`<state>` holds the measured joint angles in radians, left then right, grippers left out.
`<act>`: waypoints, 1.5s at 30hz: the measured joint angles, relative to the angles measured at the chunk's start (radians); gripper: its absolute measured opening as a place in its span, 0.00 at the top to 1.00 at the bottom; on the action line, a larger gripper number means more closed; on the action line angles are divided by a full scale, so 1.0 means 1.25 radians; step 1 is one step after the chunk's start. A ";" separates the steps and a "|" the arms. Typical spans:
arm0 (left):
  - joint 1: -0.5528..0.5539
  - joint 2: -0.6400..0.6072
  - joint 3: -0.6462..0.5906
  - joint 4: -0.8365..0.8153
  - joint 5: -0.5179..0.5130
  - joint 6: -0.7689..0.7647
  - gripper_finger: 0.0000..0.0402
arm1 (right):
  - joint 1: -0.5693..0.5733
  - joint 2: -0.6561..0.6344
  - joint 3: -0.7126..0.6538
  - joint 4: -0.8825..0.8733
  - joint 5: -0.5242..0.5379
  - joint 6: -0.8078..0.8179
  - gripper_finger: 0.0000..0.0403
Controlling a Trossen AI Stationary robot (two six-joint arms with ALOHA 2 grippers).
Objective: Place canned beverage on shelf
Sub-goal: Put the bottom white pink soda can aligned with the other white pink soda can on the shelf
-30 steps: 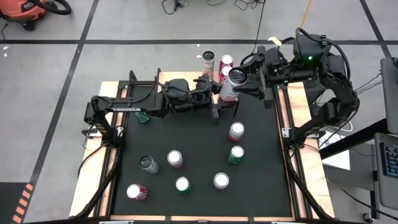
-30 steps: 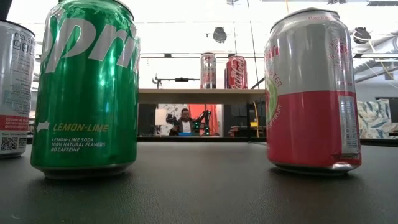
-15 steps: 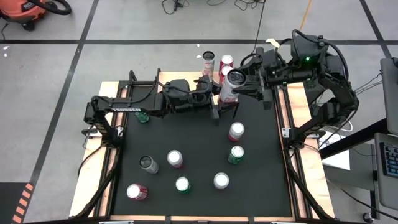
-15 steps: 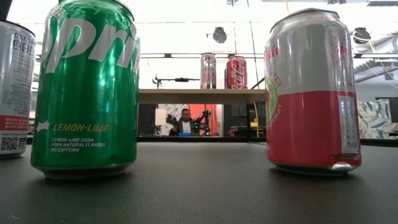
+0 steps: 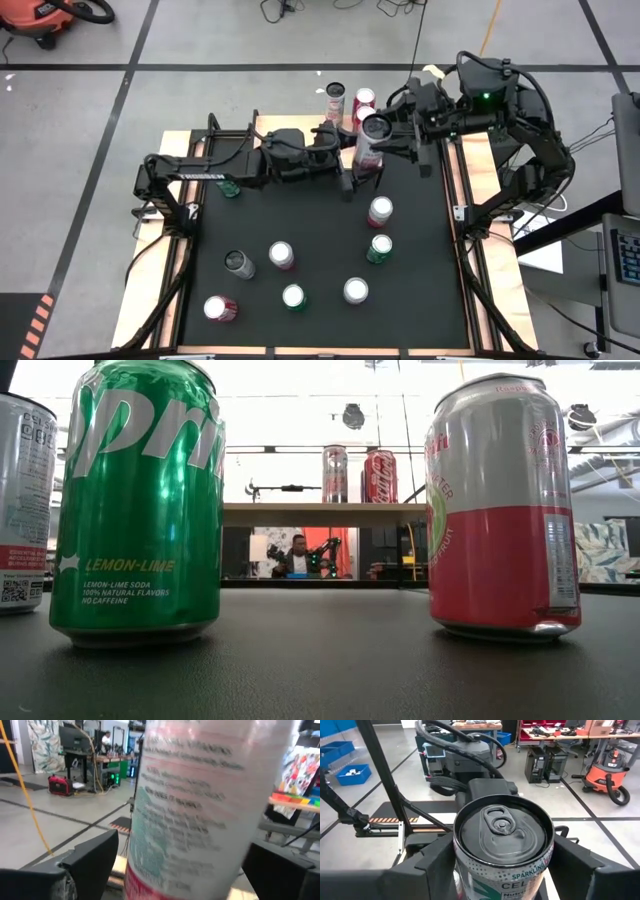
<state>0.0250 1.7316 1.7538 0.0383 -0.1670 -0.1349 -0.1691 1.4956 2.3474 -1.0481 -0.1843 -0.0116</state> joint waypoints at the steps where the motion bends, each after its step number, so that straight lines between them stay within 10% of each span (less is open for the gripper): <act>1: 0.000 -0.004 0.000 -0.010 -0.003 -0.001 0.01 | -0.002 0.000 0.000 0.000 -0.001 0.000 0.38; 18: 0.038 -0.183 0.000 -0.464 0.005 -0.229 0.00 | -0.120 0.032 0.001 0.015 -0.005 -0.080 0.38; 45: 0.181 -0.402 0.000 -0.797 0.090 -0.098 0.00 | -0.182 0.241 0.001 0.250 -0.131 0.100 0.38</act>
<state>0.2512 1.2288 1.7534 -0.9574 -0.0540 -0.2577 -0.3967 1.7965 2.3489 -0.7354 -0.3475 0.1131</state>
